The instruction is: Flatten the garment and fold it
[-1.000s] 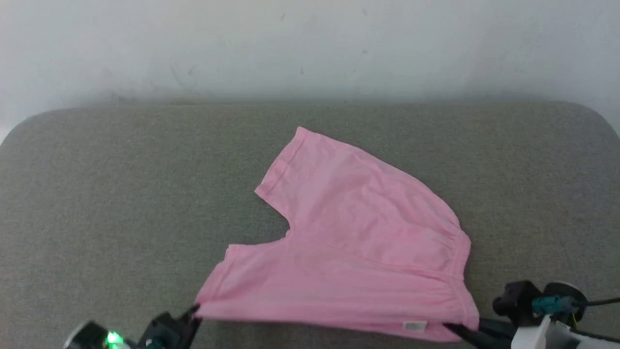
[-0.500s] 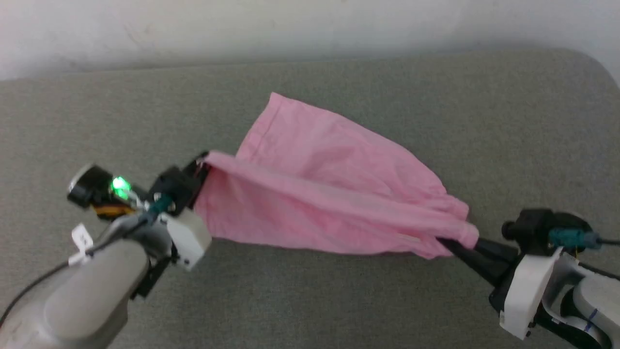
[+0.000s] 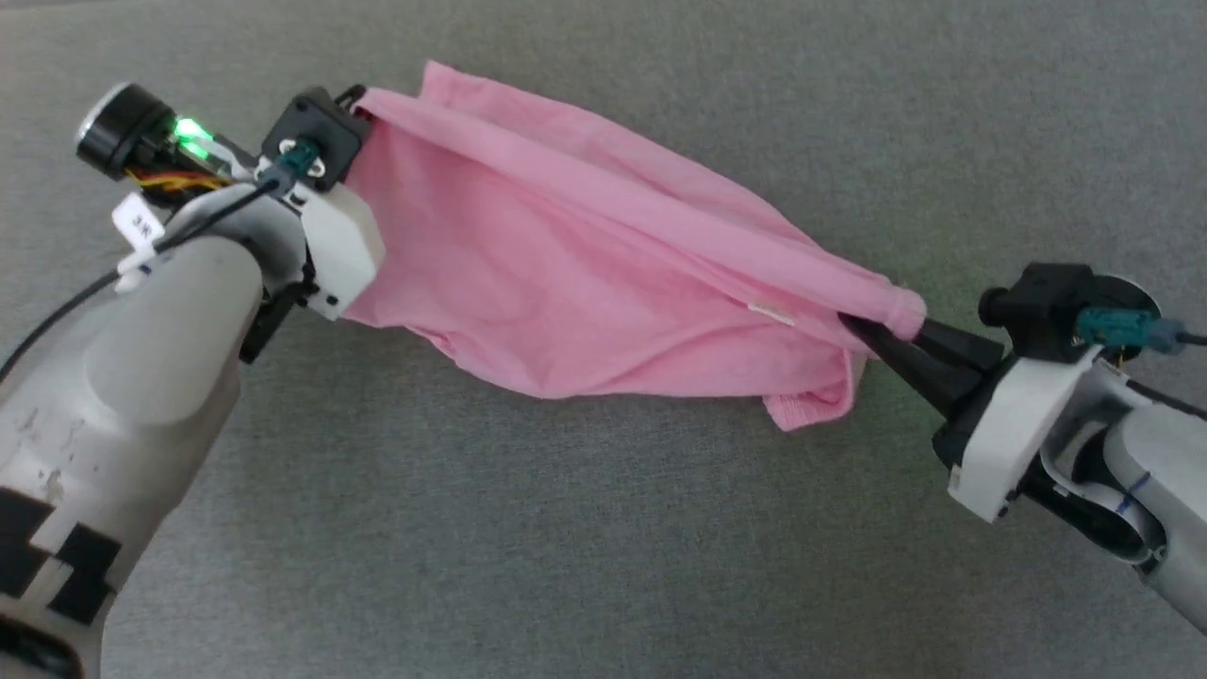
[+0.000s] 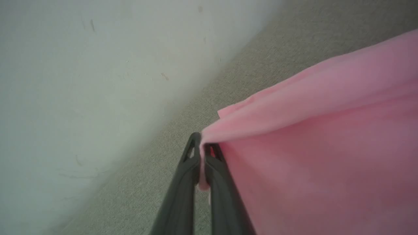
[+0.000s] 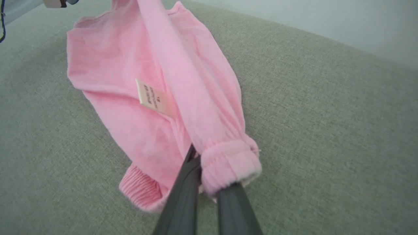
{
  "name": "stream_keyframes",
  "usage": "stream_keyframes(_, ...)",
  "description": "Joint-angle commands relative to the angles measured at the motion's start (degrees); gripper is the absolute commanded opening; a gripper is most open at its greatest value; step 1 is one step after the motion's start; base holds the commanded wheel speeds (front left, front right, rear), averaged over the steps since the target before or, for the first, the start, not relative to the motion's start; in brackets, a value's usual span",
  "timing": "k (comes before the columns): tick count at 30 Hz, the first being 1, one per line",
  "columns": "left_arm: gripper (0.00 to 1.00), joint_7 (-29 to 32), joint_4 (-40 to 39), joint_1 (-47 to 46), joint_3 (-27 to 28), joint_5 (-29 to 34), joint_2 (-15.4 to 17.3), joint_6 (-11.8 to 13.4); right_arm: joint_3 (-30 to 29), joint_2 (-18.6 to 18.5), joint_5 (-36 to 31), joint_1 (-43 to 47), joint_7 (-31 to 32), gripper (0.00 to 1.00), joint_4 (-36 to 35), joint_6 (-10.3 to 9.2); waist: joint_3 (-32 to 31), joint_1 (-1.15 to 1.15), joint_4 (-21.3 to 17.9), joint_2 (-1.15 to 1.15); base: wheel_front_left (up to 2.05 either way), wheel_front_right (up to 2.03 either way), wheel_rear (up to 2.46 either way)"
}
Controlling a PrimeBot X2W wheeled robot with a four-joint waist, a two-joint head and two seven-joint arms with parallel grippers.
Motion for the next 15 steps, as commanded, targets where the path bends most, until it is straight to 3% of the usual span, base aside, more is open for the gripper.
stream_keyframes(1,0.00,0.41,2.96,-1.81,-0.12,0.20,-0.44,-0.83,0.22,0.68,-0.01,-1.31,0.11,0.00,1.25,-0.12,5.22,-0.02,-3.34,0.00,0.00,0.00,0.00)
stream_keyframes(11,0.00,-1.58,19.36,-4.55,-2.64,-0.86,-4.94,-5.48,3.30,2.12,-0.06,-5.74,0.81,0.00,4.75,-0.12,6.19,-0.02,-4.58,0.00,0.00,0.00,0.00)
stream_keyframes(12,0.00,-2.09,20.46,-4.39,-2.74,-1.18,-5.44,-5.70,3.37,1.90,-0.01,-5.69,0.73,0.12,4.62,-0.12,5.67,-0.02,-4.49,0.00,0.00,0.00,0.00)
stream_keyframes(13,0.35,-2.46,21.52,-4.20,-2.85,-1.49,-5.90,-5.89,3.33,1.62,-0.07,-5.57,0.59,0.37,4.28,-0.12,5.04,-0.02,-4.38,0.00,0.00,0.00,0.00)
stream_keyframes(14,1.00,-2.86,22.38,-4.09,-3.07,-1.66,-6.23,-6.09,3.21,1.31,-0.05,-5.34,0.47,1.00,3.76,-0.12,4.31,-0.02,-4.24,0.00,0.00,0.00,0.00)
stream_keyframes(15,1.00,-3.68,22.94,-4.08,-3.19,-1.77,-6.40,-6.22,2.99,0.88,-0.01,-5.01,0.45,1.00,3.11,-0.12,3.48,-0.02,-4.07,0.00,0.00,0.00,0.00)
